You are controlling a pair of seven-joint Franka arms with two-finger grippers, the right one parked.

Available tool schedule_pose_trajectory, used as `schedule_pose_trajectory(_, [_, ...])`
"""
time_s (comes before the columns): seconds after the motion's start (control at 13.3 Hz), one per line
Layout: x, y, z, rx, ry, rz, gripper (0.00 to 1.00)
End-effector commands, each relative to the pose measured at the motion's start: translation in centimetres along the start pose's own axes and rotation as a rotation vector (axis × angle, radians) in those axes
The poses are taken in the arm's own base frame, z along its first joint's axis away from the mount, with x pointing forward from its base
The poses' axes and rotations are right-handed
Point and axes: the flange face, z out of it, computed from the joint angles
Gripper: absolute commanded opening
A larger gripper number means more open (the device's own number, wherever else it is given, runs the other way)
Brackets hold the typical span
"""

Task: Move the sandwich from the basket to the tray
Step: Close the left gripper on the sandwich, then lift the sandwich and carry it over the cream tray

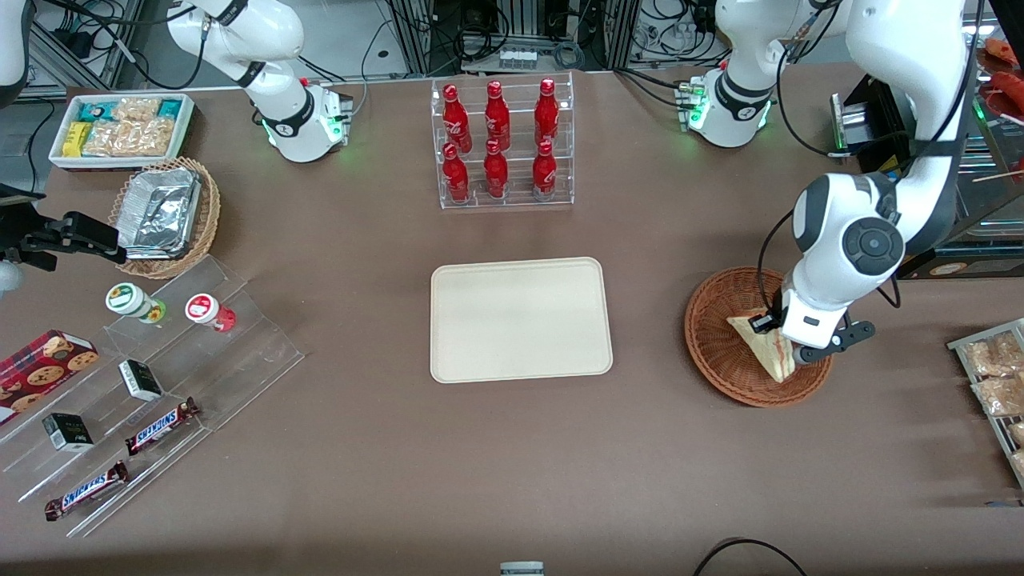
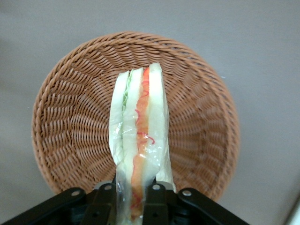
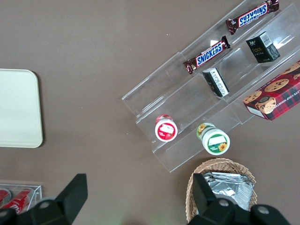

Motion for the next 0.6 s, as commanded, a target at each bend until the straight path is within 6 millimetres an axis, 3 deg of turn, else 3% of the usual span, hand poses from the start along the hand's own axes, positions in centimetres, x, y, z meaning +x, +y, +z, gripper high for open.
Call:
schedule_pose_trajectory(0.0, [-1.3, 3.9, -6.5, 0.035, 0.001, 0.069, 0.0])
schedule_pose_trajectory(0.23, [-4.1, 9.7, -10.9, 0.057, -0.016, 0.157, 0.0])
schedule_pose_trajectory(0.53, [-8.9, 16.8, -11.3, 0.041, -0.005, 0.256, 0.0])
